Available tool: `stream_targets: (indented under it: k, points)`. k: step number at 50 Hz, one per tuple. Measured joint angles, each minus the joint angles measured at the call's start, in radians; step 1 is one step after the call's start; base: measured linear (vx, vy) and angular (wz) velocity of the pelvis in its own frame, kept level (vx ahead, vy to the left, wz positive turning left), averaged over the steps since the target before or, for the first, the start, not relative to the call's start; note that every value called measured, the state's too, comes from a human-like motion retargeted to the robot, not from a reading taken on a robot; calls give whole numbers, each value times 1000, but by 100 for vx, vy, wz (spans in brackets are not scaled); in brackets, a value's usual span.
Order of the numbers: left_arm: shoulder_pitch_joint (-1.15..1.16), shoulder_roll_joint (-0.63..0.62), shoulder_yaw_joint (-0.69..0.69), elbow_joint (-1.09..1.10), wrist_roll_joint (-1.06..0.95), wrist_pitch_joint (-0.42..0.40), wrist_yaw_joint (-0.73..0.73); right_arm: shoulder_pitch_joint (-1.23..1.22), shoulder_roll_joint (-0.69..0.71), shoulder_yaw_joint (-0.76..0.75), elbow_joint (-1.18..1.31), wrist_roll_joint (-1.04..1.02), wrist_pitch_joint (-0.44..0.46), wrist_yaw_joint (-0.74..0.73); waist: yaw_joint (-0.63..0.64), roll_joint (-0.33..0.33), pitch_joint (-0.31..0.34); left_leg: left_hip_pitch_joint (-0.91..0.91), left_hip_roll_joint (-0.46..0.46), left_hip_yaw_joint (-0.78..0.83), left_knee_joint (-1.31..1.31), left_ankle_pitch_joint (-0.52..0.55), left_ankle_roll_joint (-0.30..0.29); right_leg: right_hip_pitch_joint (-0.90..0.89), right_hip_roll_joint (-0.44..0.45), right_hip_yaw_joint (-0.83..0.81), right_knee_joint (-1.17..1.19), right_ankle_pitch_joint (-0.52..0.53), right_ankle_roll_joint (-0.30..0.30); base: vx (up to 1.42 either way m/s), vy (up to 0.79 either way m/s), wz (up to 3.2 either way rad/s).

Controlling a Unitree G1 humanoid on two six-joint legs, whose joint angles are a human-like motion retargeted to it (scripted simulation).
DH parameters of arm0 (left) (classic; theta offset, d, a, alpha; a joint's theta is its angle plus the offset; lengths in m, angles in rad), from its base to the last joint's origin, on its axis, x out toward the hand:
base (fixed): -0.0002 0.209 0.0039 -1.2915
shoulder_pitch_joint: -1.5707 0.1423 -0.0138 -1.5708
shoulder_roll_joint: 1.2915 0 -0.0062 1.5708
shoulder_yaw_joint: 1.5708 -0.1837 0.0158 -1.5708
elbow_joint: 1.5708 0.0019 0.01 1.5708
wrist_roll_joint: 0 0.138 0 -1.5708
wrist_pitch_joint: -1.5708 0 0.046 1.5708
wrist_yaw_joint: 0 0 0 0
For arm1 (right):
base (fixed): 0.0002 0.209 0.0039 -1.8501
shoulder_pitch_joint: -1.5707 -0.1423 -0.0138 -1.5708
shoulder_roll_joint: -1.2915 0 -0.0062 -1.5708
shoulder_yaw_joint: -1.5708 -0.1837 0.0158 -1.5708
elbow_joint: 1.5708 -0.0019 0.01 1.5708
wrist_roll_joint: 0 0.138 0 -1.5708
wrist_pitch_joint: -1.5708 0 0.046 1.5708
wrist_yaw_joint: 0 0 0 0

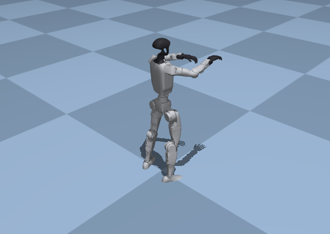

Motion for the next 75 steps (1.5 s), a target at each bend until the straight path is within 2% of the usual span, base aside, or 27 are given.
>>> stream_targets:
  k: [5, 12, 15, 18, 23, 31, 36, 41, 48, 53, 58, 63, 68, 75]
  points:
    - [-4, 95, 57, 96, 20, 25, 92, 72, -115, 28, -268, 53, -42, 14, -18, 13, 2, -1, -3, -8, -14, 7, -1, 1, 0, -12, -5, -1, 4, 0, 0, 0]
    - [-105, 199, 69, 523, 42, 61, 207, 240, -291, -55, -721, 147, -115, 12, -71, 49, 15, -8, 0, -3, -27, 21, -12, -7, 9, -19, -19, 1, 4, 0, 0, 0]
    - [-143, 227, 58, 720, 45, 60, 232, 309, -341, -117, -810, 173, -141, -12, -89, 58, 20, -11, 2, 2, -29, 25, -15, -12, 12, -18, -24, 3, 4, 0, 0, 0]
    - [-140, 256, 66, 815, 46, 52, 233, 365, -380, -185, -814, 174, -151, -23, -95, 60, 23, -14, 4, 7, -28, 26, -18, -17, 15, -17, -27, 5, 4, 0, 0, 0]
    - [-7, 319, 144, 684, 52, 15, 215, 426, -416, -284, -650, 129, -144, -30, -75, 46, 24, -17, 5, 7, -23, 24, -20, -18, 14, -19, -26, 7, 4, 0, 0, 0]
    - [423, 307, 450, 298, 130, -77, 244, 503, -399, -406, -313, 40, -150, -96, 6, 6, 19, -21, -1, -22, -18, 20, -28, -5, 1, -43, -16, -3, 4, 0, 1, 15]
    - [624, 261, 599, 252, 207, -108, 354, 574, -393, -426, -390, 34, -198, -200, 70, -19, 22, -27, -1, -49, -19, 23, -33, 5, -2, -67, -15, -10, 4, 0, -1, 29]
    - [718, 221, 663, 259, 257, -110, 392, 594, -351, -373, -576, 1, -243, -225, 144, -41, 26, -38, 4, -75, -20, 28, -31, 10, 2, -94, -18, -11, 4, -1, -3, 28]
    - [755, 194, 599, 102, 263, -151, 385, 496, -171, -228, -646, -70, -263, -212, 231, -59, 29, -58, 5, -115, -20, 34, -19, 15, 2, -134, -17, -9, 4, -2, -1, 32]
    - [678, 166, 462, -26, 299, -177, 356, 422, -1, -163, -488, -148, -226, -245, 252, -60, 24, -71, -2, -145, -21, 39, -15, 20, -9, -164, -10, -11, 4, -2, 2, 36]
    - [525, 84, 318, -35, 354, -168, 319, 396, 113, -158, -324, -192, -173, -276, 238, -55, 17, -76, -14, -164, -22, 44, -17, 27, -24, -183, -5, -15, 4, -2, 2, 21]
    - [392, -18, 234, 30, 375, -133, 308, 427, 105, -159, -368, -172, -175, -284, 198, -47, 16, -73, -20, -160, -21, 46, -22, 30, -30, -178, -9, -16, 4, 0, 0, -4]
    - [329, -76, 192, 37, 337, -114, 315, 529, 13, -181, -607, -81, -210, -261, 138, -30, 26, -61, -16, -126, -19, 43, -23, 22, -22, -141, -16, -12, 4, -2, -2, -40]
    - [353, -102, 167, -47, 302, -137, 338, 744, -73, -299, -880, 17, -252, -243, 30, 1, 45, -38, 5, -44, -13, 36, -21, -9, 7, -55, -14, -4, 4, -2, -5, -66]
